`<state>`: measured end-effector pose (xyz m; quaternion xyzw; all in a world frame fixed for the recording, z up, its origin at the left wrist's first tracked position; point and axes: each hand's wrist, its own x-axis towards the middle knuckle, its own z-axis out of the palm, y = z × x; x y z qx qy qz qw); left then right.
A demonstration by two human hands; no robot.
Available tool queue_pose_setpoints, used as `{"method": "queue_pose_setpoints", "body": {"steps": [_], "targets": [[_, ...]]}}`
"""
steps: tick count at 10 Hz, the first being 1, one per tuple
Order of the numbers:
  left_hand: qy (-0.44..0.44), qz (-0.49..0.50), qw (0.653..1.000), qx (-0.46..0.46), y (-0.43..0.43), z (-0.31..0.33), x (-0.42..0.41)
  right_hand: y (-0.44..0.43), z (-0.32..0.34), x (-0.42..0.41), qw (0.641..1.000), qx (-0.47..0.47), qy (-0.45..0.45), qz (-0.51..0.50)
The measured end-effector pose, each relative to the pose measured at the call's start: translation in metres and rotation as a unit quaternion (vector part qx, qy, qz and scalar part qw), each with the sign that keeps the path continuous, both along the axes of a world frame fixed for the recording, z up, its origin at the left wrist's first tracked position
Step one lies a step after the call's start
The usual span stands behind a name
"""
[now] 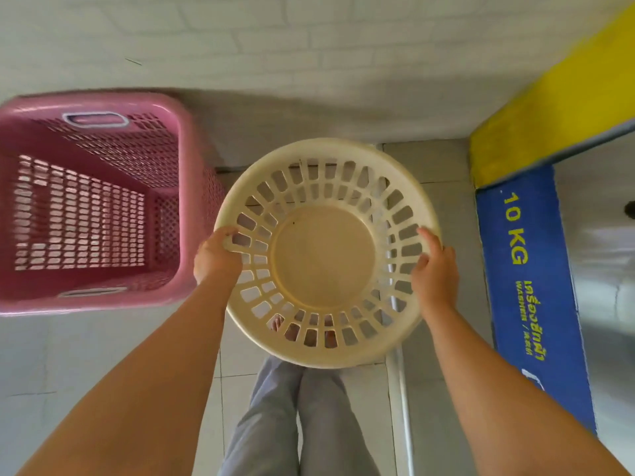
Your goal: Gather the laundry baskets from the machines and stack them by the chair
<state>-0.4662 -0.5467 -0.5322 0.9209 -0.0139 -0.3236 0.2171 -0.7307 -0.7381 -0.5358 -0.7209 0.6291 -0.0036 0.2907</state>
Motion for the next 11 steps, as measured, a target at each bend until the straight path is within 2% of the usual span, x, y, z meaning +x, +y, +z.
{"method": "queue_pose_setpoints", "body": {"steps": [4, 6, 8, 9, 10, 11], "targets": [[0.062, 0.155, 0.983, -0.08, -0.054, -0.145, 0.065, -0.048, -0.159, 0.078, 1.0, 0.013, -0.021, -0.003], [0.064, 0.154, 0.979, -0.115, -0.061, -0.181, 0.081, -0.062, -0.2, 0.095, 0.999, 0.03, -0.038, 0.014], [0.095, 0.104, 0.982, -0.125, -0.066, -0.205, 0.091, -0.079, -0.221, 0.101, 0.995, 0.084, -0.012, 0.051], [0.077, 0.093, 0.985, -0.122, -0.069, -0.209, 0.097, -0.087, -0.227, 0.102, 0.992, 0.104, -0.012, 0.076], [0.039, 0.035, 0.996, -0.076, -0.076, -0.204, 0.098, -0.085, -0.219, 0.109, 0.988, 0.098, 0.058, 0.099], [-0.001, -0.076, 0.997, 0.002, -0.075, -0.193, 0.084, -0.065, -0.201, 0.108, 0.983, 0.0, 0.111, 0.144]]}}
